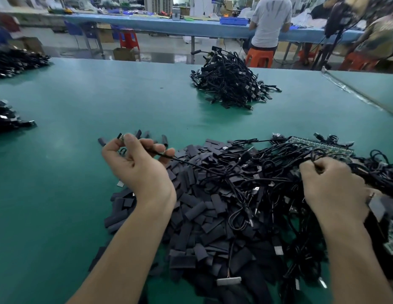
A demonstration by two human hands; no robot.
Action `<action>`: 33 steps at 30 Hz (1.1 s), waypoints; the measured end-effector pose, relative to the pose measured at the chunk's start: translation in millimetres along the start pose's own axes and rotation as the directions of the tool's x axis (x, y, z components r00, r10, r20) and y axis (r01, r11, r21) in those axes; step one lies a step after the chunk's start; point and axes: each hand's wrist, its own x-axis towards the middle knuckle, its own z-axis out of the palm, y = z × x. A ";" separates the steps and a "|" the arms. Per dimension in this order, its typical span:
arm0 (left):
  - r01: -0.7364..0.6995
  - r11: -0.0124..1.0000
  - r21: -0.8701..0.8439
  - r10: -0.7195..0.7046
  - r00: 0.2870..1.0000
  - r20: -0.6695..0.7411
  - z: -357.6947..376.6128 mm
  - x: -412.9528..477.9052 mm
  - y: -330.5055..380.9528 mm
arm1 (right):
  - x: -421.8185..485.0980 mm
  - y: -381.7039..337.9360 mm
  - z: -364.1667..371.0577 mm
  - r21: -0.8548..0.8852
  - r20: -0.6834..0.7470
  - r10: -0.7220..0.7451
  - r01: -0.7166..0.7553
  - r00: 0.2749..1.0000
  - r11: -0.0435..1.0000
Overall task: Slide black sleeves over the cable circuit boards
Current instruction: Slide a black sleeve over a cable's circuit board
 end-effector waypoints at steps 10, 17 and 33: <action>-0.268 0.961 0.067 0.272 0.961 -0.054 -7.4 53.5 35.0 | -4.0 2.2 -0.2 -0.094 -0.035 -0.087 0.083 0.996 0.992; -0.382 0.876 0.293 0.271 0.894 0.356 -9.9 36.2 27.1 | -42.2 -35.9 14.6 0.011 0.271 -0.635 0.658 0.723 0.753; -0.289 0.851 0.439 -0.067 0.768 0.636 -33.0 22.1 15.2 | -23.5 -15.1 4.4 -0.157 0.391 -0.450 0.540 0.803 0.827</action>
